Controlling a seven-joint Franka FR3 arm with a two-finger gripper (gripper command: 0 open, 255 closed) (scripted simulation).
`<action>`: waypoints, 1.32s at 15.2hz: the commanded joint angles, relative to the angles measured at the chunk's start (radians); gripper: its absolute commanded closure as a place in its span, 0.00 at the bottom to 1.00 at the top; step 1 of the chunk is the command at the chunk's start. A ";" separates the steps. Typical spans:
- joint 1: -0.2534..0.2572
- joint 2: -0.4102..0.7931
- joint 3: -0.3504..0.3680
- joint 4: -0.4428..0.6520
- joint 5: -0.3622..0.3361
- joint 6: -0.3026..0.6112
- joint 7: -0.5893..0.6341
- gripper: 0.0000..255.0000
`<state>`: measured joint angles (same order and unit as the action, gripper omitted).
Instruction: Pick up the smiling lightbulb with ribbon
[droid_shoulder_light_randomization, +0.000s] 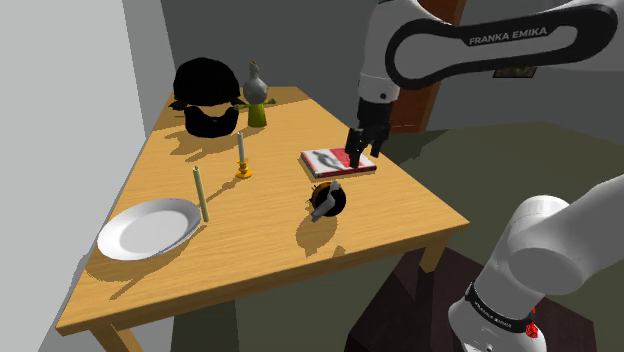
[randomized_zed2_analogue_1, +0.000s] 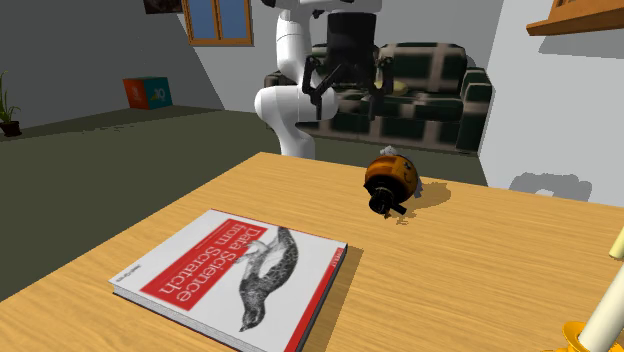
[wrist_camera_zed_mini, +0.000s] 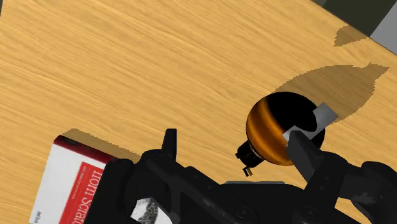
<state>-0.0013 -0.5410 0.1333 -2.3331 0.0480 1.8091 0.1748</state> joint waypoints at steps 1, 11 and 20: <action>-0.003 0.060 0.029 0.011 -0.011 0.062 0.039 0.00; -0.030 0.394 0.141 0.135 -0.151 0.299 0.254 0.00; -0.031 0.435 0.144 0.073 -0.172 0.400 0.278 0.00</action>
<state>-0.0328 -0.1080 0.2768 -2.2579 -0.1225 2.2040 0.4511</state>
